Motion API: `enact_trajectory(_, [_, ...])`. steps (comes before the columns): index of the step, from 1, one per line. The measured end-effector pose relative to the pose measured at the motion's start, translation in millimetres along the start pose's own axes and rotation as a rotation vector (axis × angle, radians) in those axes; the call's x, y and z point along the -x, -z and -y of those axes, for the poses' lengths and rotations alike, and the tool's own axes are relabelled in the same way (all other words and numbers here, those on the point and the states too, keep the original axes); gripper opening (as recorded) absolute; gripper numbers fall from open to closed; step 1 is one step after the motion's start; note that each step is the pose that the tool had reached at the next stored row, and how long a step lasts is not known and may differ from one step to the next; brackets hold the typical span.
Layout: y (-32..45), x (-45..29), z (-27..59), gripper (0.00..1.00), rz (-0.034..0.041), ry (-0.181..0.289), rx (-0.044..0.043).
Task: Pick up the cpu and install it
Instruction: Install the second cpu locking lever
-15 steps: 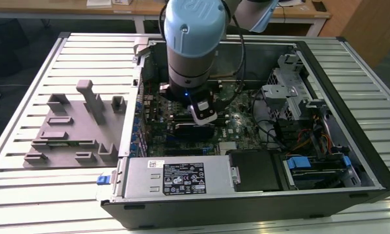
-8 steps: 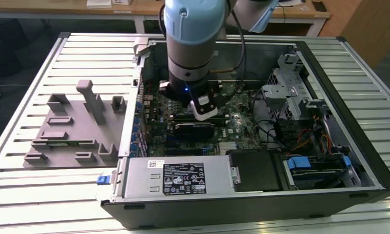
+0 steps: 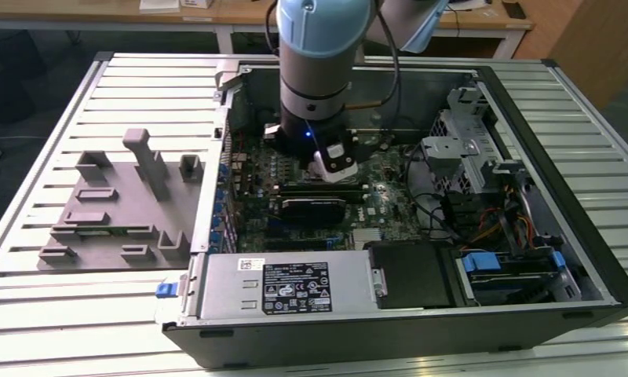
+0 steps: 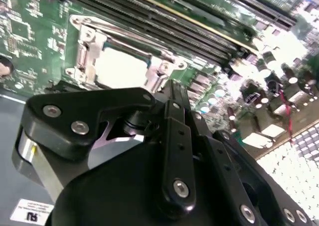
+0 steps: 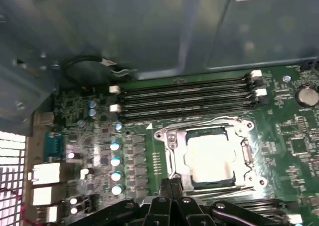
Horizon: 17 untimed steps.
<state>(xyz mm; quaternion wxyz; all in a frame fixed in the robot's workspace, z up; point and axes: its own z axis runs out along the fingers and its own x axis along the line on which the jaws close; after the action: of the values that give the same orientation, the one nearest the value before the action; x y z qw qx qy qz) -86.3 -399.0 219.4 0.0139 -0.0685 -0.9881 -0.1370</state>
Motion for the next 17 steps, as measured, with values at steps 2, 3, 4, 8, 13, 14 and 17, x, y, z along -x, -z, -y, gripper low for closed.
enact_trajectory(2, [-0.5, 4.2, -1.9, 0.11, 0.0013, 0.000, -0.0095])
enact_trajectory(3, [-0.7, 6.1, -3.0, 0.11, 0.0020, 0.000, -0.0142])
enact_trajectory(4, [-1.0, 7.9, -4.1, 0.11, 0.0026, 0.000, -0.0188])
enact_trajectory(8, [-2.4, 14.5, -9.1, 0.11, 0.0055, 0.000, -0.0390])
enact_trajectory(13, [-5.6, 18.4, -19.1, 0.11, 0.0103, -0.001, -0.0740])
enact_trajectory(14, [-6.3, 19.2, -21.0, 0.11, 0.0114, -0.001, -0.0810])
enact_trajectory(17, [-8.2, 23.0, -26.2, 0.11, 0.0138, -0.001, -0.0978])
